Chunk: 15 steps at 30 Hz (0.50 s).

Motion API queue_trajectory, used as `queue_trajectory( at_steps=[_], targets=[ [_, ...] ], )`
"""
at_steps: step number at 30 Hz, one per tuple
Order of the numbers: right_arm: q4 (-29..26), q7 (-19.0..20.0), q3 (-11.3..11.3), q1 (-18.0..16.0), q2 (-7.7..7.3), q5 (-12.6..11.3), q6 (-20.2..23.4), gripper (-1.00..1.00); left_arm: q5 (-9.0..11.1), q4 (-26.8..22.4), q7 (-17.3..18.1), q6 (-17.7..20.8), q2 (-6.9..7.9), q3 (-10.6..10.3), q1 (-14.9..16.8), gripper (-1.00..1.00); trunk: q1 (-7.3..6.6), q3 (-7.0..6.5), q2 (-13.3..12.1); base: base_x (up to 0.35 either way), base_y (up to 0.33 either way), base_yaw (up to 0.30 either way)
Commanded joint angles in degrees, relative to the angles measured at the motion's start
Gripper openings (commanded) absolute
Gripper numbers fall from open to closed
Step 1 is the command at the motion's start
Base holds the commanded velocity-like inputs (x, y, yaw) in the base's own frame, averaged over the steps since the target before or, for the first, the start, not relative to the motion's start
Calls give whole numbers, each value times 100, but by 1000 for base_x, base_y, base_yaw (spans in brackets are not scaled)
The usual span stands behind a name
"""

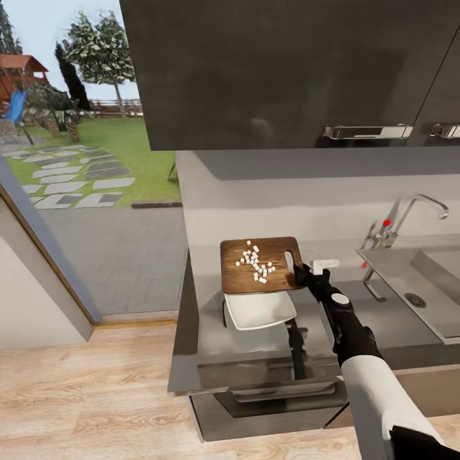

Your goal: In the kitchen, take the Vidalia onion out of the sink, dice it on the chopping board with the paring knife, put the diced onion into the bowl on the countertop, then place both the paring knife and the chopping board into the sink.

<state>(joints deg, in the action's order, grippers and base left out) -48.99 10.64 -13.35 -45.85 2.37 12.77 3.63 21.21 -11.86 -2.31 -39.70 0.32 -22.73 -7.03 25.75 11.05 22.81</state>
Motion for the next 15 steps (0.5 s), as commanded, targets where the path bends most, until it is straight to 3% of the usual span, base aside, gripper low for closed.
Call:
queue_trajectory(
  at_steps=[1, 10, 15],
  targets=[
    [-10, 52, -36, -5, 9, 51, 22, -100, 41, -9, -24, -12, 3, -48, 0, 100, 3, 10, 11, 0, 0, 0],
    [10, 52, -36, -7, 9, 51, -173, -100, 41, -9, -28, -12, 3, -48, 0, 100, 3, 10, 11, 0, 0, 0],
    [243, 35, -43, -4, 9, 51, -508, -100, 41, -9, -30, -12, 3, -48, 0, 100, 3, 10, 11, 0, 0, 0]
  ],
)
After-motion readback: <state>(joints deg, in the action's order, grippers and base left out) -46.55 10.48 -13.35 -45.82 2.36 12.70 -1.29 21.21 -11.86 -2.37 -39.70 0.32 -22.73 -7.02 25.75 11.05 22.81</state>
